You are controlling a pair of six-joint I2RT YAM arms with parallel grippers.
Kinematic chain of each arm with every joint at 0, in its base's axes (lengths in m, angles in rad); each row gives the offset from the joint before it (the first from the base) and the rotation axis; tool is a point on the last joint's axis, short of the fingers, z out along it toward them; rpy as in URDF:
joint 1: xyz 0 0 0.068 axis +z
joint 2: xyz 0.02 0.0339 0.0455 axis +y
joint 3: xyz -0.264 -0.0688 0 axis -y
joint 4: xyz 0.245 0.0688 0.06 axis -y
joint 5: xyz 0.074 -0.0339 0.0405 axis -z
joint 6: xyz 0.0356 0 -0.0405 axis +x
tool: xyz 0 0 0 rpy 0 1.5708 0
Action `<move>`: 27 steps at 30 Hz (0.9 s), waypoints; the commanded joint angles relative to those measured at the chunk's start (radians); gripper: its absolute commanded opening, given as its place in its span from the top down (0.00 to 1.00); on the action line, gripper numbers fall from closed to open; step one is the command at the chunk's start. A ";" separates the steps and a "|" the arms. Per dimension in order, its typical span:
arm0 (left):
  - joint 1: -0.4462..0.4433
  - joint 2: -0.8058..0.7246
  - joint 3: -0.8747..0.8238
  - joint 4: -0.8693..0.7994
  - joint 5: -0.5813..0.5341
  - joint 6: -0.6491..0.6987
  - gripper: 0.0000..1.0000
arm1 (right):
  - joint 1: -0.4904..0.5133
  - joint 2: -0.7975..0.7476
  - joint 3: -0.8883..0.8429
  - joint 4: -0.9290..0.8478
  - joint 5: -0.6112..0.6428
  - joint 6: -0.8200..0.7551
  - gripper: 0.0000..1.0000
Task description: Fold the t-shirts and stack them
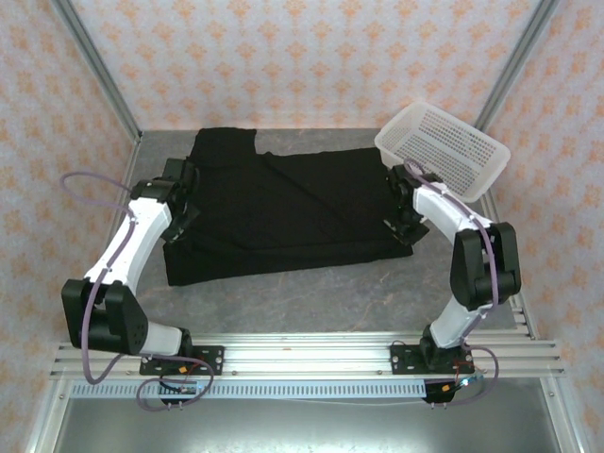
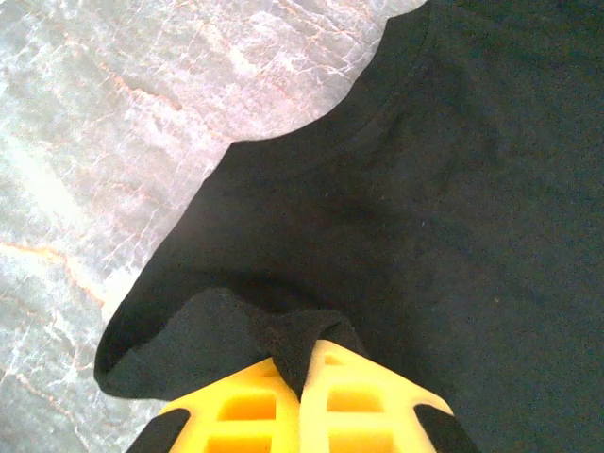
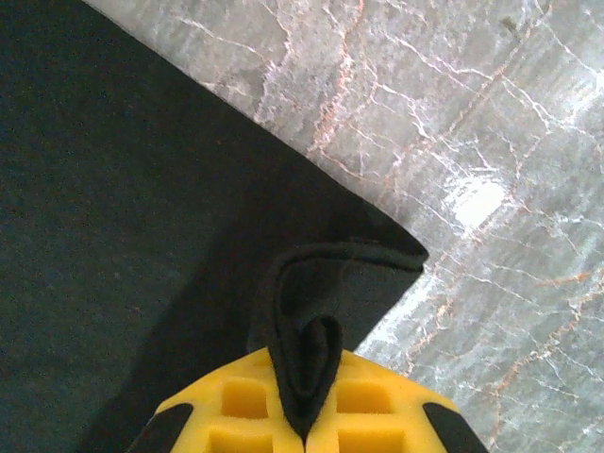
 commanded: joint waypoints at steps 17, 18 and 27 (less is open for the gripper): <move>0.025 0.172 0.158 0.113 -0.066 0.183 1.00 | 0.004 0.150 0.147 0.012 0.093 0.034 1.00; 0.025 0.182 0.165 0.114 -0.067 0.189 1.00 | 0.003 0.155 0.153 0.014 0.093 0.035 1.00; 0.026 0.279 0.213 0.115 -0.078 0.233 1.00 | 0.004 0.215 0.212 0.022 0.102 0.026 1.00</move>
